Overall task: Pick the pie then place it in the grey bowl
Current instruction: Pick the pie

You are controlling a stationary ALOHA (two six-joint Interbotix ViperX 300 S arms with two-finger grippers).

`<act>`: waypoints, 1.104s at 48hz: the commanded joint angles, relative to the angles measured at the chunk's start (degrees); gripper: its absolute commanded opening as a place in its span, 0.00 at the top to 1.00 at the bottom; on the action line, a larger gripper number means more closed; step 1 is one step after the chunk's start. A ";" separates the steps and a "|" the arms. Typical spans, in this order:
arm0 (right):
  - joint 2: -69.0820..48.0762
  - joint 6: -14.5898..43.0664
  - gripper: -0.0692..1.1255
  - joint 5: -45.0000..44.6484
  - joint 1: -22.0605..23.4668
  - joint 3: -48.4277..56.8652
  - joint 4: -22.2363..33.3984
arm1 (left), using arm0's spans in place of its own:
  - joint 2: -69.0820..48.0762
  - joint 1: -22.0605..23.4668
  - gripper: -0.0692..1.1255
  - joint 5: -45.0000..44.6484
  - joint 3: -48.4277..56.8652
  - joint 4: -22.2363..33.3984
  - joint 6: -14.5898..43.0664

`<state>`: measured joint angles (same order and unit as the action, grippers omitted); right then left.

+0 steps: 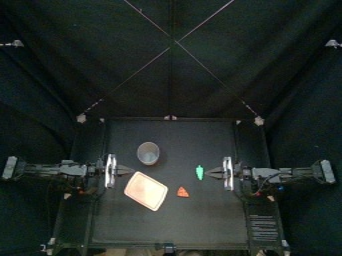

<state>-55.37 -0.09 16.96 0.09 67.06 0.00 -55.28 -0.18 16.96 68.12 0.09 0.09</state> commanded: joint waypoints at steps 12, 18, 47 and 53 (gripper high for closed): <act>13.89 0.44 0.93 0.35 3.96 -6.50 -1.32 | 0.70 0.00 0.94 0.44 -0.62 0.09 -0.09; 18.98 0.35 0.87 0.18 6.24 -8.96 -4.13 | 0.70 -0.26 0.94 0.44 -0.53 0.09 -0.18; 33.31 0.62 0.05 4.48 5.89 -13.71 -9.93 | 0.70 -0.35 0.94 0.53 -0.09 0.09 0.00; 37.18 2.11 0.05 1.76 2.46 -15.73 -13.45 | 0.70 -0.70 0.94 0.53 0.00 0.09 0.00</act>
<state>-19.25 1.41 20.30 4.48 53.53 -11.78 -54.84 -0.53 17.05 68.82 0.18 0.00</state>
